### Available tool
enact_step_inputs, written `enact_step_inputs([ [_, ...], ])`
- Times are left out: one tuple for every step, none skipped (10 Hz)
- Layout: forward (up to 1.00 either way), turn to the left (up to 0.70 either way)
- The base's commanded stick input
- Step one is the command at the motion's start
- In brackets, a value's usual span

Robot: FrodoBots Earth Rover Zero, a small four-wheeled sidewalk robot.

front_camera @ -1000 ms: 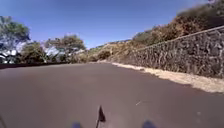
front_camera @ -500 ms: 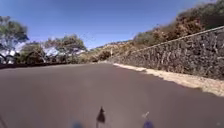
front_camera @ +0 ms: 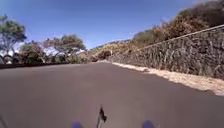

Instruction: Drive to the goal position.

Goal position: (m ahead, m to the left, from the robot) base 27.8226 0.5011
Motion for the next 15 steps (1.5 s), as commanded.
enact_step_inputs([
  [0.70, 0.00],
  [0.70, 0.00],
  [0.70, 0.00],
  [0.70, 0.00],
  [0.70, 0.00],
  [0.70, 0.00],
  [0.70, 0.00],
  [0.70, 0.00],
  [0.70, 0.00],
  [0.70, 0.00],
  [0.70, 0.00],
  [0.70, 0.00],
  [0.70, 0.00],
  [0.70, 0.00],
  [0.70, 0.00],
])
